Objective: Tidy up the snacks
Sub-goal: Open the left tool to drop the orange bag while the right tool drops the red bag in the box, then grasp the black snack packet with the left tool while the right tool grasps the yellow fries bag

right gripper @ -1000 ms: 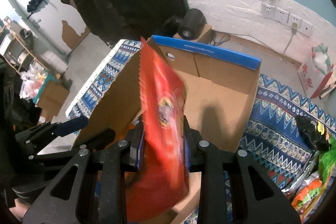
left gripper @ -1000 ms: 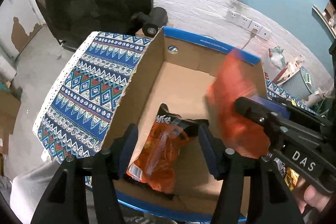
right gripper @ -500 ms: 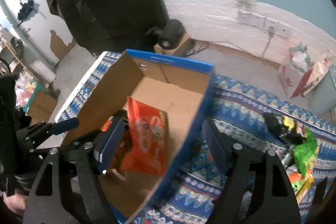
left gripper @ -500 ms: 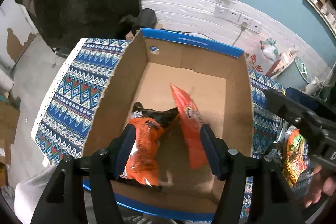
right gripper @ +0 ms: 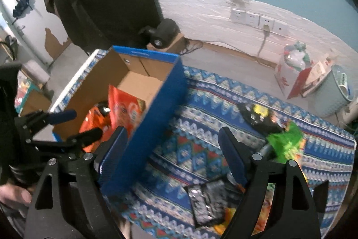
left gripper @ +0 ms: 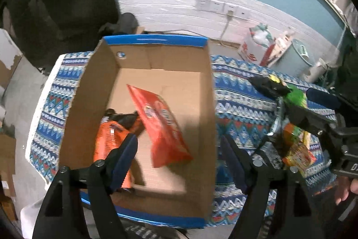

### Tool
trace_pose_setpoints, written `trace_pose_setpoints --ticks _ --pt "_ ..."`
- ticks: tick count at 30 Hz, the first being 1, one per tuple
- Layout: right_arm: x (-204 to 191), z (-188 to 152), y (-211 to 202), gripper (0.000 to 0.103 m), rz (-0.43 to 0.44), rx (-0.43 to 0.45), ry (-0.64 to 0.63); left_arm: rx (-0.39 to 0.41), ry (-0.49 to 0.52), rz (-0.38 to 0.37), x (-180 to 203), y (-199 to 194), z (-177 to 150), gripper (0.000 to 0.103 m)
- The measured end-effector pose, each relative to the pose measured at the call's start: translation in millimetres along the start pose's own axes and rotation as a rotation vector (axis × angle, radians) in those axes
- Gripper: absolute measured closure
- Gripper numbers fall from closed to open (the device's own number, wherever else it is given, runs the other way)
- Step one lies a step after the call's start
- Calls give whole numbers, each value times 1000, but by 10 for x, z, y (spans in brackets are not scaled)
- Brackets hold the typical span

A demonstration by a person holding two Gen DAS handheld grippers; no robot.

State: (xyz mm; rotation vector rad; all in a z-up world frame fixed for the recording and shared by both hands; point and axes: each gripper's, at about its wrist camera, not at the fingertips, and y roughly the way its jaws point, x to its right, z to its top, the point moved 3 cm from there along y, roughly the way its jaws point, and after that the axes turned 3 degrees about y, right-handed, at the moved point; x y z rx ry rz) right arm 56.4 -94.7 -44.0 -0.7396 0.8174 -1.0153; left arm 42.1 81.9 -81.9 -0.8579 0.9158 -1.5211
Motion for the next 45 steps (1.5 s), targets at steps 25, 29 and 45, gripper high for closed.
trace_pose_setpoints --ticks 25,29,45 --pt "993 -993 -7 21 -109 -191 50 -186 236 -98 1237 354 -417 25" --pt "1054 -1102 81 21 -108 -240 42 -218 245 -101 1298 483 -477 25" --pt "1389 -1420 376 20 -160 -341 61 -274 332 -134 1563 839 -585 25"
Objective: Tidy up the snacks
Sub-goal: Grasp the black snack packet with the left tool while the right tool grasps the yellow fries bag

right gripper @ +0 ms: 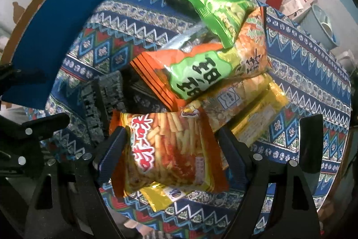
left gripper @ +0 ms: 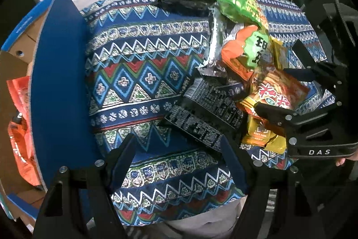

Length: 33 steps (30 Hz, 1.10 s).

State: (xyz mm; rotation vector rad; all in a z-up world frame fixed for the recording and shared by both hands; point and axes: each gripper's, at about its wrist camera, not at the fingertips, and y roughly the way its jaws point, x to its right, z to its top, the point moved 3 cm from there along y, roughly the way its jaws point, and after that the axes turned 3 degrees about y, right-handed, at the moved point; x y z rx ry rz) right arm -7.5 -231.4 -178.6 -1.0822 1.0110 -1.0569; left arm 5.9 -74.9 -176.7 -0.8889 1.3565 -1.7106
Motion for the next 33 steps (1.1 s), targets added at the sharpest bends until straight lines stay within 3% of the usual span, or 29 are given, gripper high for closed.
trace_pose_setpoints --ticks 8,9,13,17,22,27,33 --pt "-55 -75 127 23 2 -19 -48 -16 17 -10 60 127 22 25" --pt "-68 -93 132 35 5 -17 -58 -15 22 -11 75 139 35 25" --pt "-34 -122 47 51 25 8 -53 -12 48 -19 145 188 84 23" --pt "112 -110 -99 52 30 62 -2 -22 90 1 224 276 128 23" --pt "362 -121 -236 52 49 107 95 -59 72 -5 255 447 170 23" --pt "479 -121 -265 52 63 113 137 -46 59 4 302 524 247 14" --pt "532 -106 -241 52 69 114 140 -46 128 57 496 676 313 9"
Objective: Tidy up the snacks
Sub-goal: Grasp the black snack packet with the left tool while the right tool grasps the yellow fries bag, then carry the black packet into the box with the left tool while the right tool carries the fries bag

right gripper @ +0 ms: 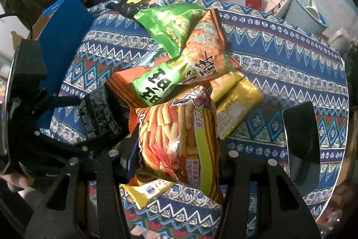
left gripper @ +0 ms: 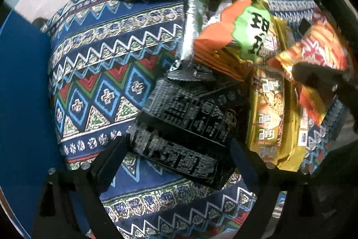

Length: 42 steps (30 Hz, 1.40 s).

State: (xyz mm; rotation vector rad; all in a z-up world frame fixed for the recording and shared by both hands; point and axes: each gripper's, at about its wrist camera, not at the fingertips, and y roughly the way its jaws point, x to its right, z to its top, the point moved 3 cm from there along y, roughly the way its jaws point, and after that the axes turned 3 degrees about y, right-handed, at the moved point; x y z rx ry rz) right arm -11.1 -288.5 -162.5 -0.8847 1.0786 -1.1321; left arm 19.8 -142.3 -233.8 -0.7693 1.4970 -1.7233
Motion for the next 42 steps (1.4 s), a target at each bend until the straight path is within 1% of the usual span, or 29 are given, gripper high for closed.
trace_pose_setpoints --ticks 2,4,6,8,10,12,14,15,16,20,26,31,32,34,36,39,42 --pt "39 -10 -4 52 1 0 11 5 42 31 69 50 26 6" --pt "79 -34 -11 52 3 -1 20 17 65 47 97 98 56 4" --pt "113 -38 -17 52 4 -3 28 21 56 32 85 139 85 2" --pt "122 -42 -18 52 9 -2 30 16 20 -12 63 207 144 2" --pt "123 -41 -23 52 12 1 29 35 17 -16 53 209 157 2" --pt "126 -39 -33 52 14 3 29 50 38 -4 51 201 141 9" --pt "114 -36 -38 52 15 5 27 73 58 3 81 158 105 29" --pt "106 -32 -37 52 15 6 25 74 63 -3 61 115 68 32" --pt "95 -28 -45 52 15 10 22 76 59 -10 62 103 68 39" --pt "49 2 -99 52 14 31 17 90 27 -30 -21 -20 18 50" --pt "-32 79 -195 52 15 72 12 129 -2 -7 -187 -219 -69 60" --pt "-126 149 -225 52 12 96 -4 172 -24 2 -324 -408 -159 60" --pt "-159 168 -238 52 13 102 -8 182 -32 2 -434 -494 -173 60" --pt "-186 191 -253 52 14 112 -14 200 -47 7 -502 -595 -195 60" --pt "-240 228 -286 52 10 131 -23 214 -61 8 -525 -671 -202 60" --pt "-307 280 -340 52 14 154 -31 244 -87 7 -607 -890 -251 60" --pt "-373 320 -401 52 19 174 -38 276 -108 12 -579 -953 -262 60"
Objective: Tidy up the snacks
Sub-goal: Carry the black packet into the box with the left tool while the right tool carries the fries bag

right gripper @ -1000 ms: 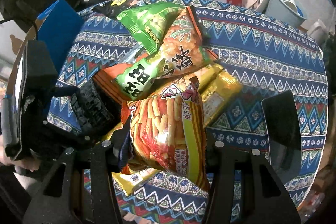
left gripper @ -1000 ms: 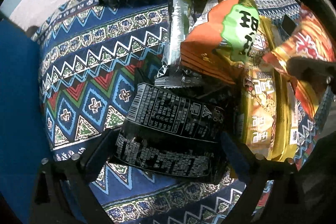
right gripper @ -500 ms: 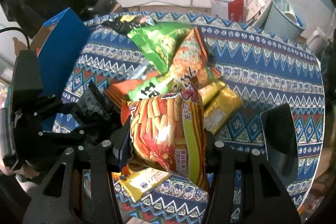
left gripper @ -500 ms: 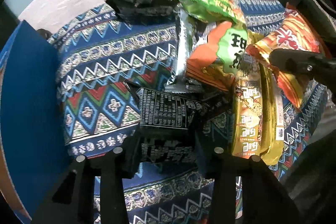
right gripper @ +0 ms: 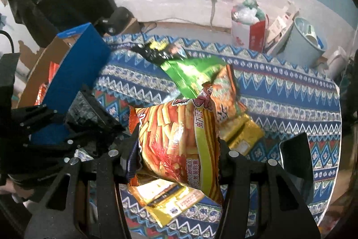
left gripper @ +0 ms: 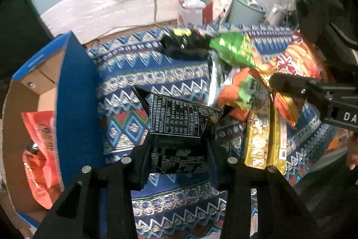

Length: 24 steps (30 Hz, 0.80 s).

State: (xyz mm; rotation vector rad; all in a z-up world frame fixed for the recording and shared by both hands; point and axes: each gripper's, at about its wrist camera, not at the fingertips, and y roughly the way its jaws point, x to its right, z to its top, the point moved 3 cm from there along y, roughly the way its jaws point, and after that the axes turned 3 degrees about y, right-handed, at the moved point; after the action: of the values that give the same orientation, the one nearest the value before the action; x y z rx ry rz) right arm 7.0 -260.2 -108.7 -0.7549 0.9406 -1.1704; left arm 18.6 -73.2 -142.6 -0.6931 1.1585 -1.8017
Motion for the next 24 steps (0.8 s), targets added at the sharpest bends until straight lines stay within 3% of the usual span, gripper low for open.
trace_pose_setpoints --ticks 10,24 --pt "-252 242 -207 52 20 75 -18 103 -47 51 -325 -418 76 60" --pt "-699 561 -314 52 63 141 -42 169 -96 82 -655 -725 71 60"
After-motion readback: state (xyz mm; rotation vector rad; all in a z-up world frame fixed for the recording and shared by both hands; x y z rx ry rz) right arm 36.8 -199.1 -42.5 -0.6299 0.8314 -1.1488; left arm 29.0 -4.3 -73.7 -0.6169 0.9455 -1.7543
